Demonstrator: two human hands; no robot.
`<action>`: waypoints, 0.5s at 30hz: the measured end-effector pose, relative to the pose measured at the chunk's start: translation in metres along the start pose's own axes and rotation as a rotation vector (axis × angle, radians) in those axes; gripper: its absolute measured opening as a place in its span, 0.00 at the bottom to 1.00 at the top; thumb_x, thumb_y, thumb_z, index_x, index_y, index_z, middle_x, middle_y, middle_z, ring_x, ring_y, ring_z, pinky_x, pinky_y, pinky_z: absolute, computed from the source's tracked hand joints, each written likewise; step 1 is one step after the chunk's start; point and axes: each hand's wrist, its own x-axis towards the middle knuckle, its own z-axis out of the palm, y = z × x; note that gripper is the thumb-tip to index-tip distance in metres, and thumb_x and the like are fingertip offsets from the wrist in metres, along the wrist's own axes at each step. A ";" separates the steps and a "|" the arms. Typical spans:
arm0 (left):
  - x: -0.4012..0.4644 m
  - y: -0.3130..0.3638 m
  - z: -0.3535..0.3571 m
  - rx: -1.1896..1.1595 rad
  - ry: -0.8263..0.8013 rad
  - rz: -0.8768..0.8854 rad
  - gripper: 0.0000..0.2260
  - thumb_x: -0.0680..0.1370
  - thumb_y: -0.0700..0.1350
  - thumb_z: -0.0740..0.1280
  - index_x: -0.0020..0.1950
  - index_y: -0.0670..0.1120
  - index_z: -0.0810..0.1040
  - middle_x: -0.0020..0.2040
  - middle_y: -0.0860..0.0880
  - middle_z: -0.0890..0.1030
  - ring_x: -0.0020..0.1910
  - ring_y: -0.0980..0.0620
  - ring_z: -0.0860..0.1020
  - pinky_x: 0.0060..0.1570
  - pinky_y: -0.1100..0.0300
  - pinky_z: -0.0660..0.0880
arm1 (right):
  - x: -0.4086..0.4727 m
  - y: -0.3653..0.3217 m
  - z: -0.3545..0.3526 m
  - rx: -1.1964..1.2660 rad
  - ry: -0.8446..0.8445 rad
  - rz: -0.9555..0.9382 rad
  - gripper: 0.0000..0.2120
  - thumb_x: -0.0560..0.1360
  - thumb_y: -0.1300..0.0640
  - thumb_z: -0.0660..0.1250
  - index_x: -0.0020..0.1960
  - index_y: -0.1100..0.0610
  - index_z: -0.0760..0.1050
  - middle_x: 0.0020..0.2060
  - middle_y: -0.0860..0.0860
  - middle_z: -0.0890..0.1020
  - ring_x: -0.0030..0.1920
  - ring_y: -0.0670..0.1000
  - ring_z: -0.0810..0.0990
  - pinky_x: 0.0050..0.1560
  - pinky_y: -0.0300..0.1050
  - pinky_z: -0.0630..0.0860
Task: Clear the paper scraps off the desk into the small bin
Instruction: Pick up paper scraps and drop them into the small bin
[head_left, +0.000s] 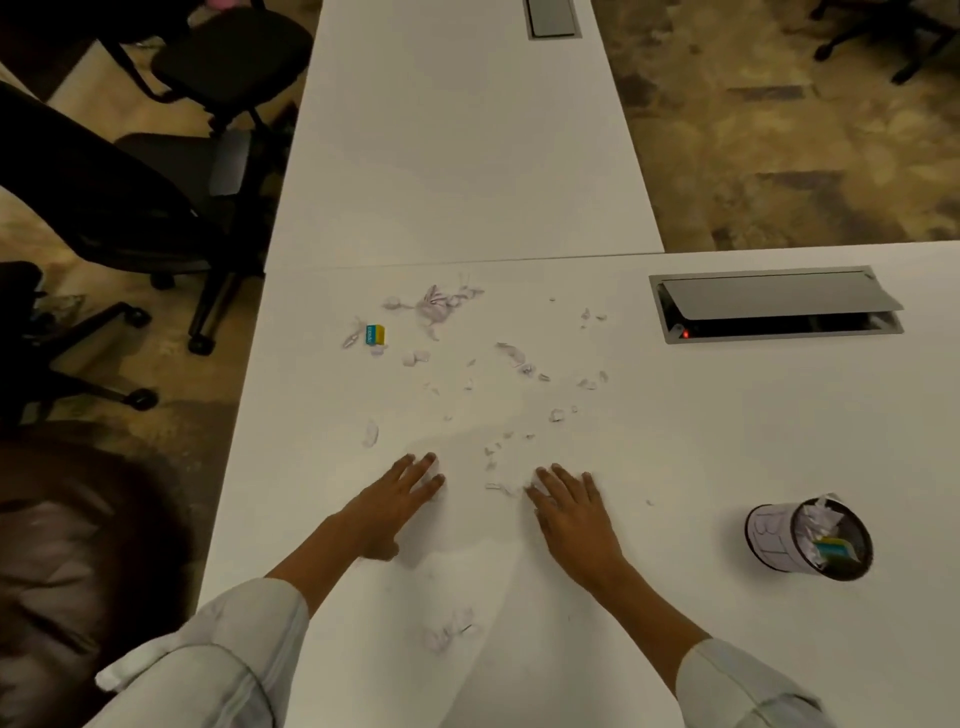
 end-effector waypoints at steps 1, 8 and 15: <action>-0.007 0.002 0.008 -0.038 0.027 -0.008 0.48 0.69 0.48 0.72 0.76 0.50 0.40 0.76 0.47 0.35 0.75 0.43 0.39 0.71 0.51 0.61 | -0.007 0.009 -0.002 -0.045 0.016 -0.016 0.18 0.77 0.58 0.63 0.66 0.53 0.74 0.67 0.55 0.75 0.70 0.58 0.69 0.72 0.67 0.56; -0.043 0.037 0.053 -0.250 0.226 -0.189 0.37 0.71 0.38 0.62 0.76 0.46 0.50 0.77 0.45 0.42 0.76 0.40 0.47 0.65 0.52 0.70 | -0.044 0.059 -0.023 -0.052 -0.110 0.251 0.27 0.81 0.45 0.43 0.69 0.54 0.71 0.71 0.57 0.70 0.71 0.64 0.65 0.63 0.73 0.65; -0.055 0.082 0.060 -0.380 0.198 -0.276 0.39 0.72 0.52 0.60 0.76 0.54 0.40 0.74 0.46 0.33 0.75 0.41 0.39 0.68 0.49 0.67 | -0.076 0.013 -0.005 0.097 -0.090 0.271 0.30 0.81 0.42 0.42 0.71 0.60 0.68 0.71 0.60 0.68 0.71 0.63 0.66 0.65 0.60 0.71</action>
